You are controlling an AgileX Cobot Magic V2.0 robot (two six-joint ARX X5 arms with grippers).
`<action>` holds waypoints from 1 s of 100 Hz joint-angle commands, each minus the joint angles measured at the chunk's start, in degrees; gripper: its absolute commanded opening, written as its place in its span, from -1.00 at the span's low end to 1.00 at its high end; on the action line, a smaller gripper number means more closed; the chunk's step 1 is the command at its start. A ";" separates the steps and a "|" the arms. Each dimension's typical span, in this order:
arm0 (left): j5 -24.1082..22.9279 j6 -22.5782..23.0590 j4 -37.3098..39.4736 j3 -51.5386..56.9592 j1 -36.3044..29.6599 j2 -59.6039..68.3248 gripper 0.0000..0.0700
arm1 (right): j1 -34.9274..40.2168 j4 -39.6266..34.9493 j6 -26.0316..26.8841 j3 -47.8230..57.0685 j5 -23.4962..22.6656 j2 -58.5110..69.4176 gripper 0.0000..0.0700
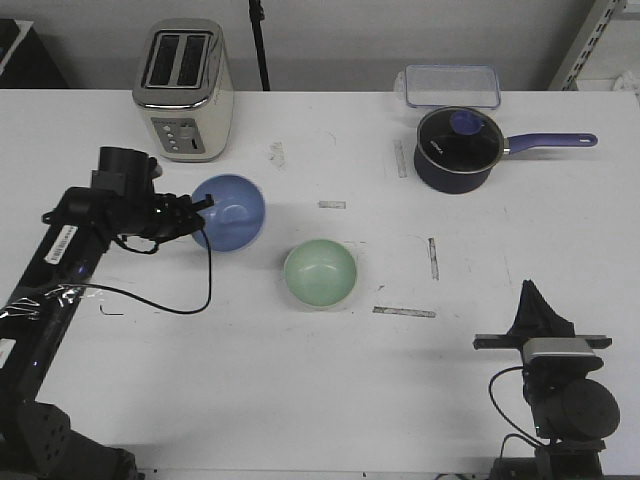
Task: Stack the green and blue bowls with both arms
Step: 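Lift the blue bowl with the left gripper and carry it over the green bowl, then lower the blue bowl into the green bowl and open the left gripper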
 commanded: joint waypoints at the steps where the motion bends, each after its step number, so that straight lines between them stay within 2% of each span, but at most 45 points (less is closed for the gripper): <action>1: 0.46 -3.63 1.36 1.31 -3.26 0.63 -1.00 | 0.00 0.66 -0.26 0.04 -0.02 -0.04 -0.98; 16: 0.46 -6.45 2.95 1.92 -11.45 2.80 -1.00 | 0.00 0.66 -0.26 0.04 -0.02 -0.02 -0.98; 42: -0.02 -6.58 2.05 4.87 -20.96 7.82 -1.00 | 0.00 0.68 -0.26 0.04 -0.02 -0.04 -0.98; 61: -7.56 -6.58 0.22 4.85 -24.06 8.68 -1.00 | 0.00 0.66 -0.26 0.04 -0.02 -0.04 -0.98; 100: -7.48 -6.38 -1.07 4.85 -25.09 11.72 -0.99 | 0.00 0.66 -0.26 0.04 -0.02 -0.02 -0.98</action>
